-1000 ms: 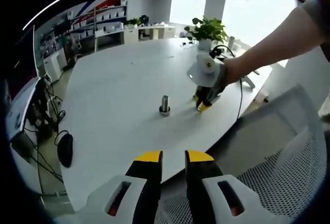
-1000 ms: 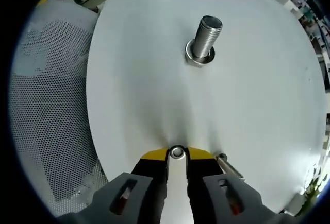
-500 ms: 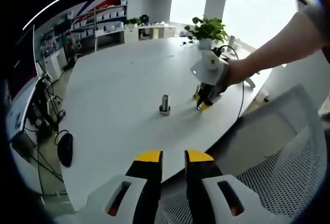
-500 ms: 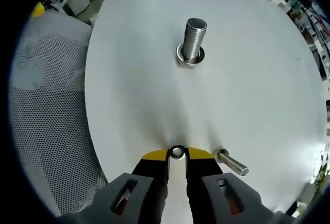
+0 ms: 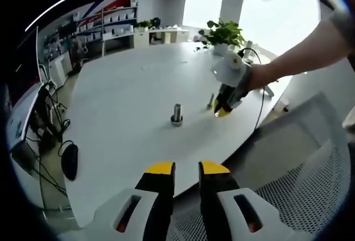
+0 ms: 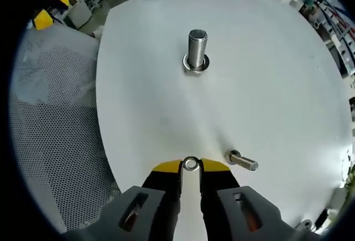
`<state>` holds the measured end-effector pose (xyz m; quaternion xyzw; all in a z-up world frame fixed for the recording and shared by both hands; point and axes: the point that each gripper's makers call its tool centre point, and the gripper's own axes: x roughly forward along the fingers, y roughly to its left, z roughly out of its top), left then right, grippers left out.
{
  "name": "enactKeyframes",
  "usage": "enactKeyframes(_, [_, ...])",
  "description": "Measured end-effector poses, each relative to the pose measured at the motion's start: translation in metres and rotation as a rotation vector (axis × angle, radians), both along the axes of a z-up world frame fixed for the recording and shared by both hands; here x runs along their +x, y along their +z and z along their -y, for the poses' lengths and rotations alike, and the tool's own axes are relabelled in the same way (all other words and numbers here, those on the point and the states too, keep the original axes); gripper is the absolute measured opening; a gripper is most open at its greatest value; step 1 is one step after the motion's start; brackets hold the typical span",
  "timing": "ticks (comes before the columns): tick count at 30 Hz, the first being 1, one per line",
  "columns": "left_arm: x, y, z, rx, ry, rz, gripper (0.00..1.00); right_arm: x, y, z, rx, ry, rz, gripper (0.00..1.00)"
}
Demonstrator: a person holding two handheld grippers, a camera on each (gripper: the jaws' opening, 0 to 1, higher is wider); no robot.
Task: Place the washer onto the threaded stud by aligning its center hole with the stud, sliding it down to the base, and recovering from edge contact or off-axis alignment until the washer reaches the visible bottom stop.
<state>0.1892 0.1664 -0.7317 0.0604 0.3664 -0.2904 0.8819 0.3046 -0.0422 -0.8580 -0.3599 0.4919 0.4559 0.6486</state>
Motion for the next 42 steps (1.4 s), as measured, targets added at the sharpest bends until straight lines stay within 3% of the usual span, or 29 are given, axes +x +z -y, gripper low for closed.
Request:
enactKeyframes(7, [0.000,0.000,0.001,-0.003,-0.002,0.002,0.14,0.016,0.017,0.017,0.035,-0.085,0.013,0.13])
enactKeyframes(14, [-0.001,-0.001,0.001,0.000,-0.007,-0.001,0.14,0.029,0.028,0.026,0.035,-0.107,0.039,0.13])
enactKeyframes(27, [-0.001,0.001,0.000,-0.005,-0.006,0.002,0.15,0.038,0.041,0.016,0.063,-0.058,0.094,0.13])
enactKeyframes(42, [-0.001,0.001,-0.001,0.001,0.000,0.001,0.14,0.044,0.039,0.006,0.055,-0.008,0.116,0.13])
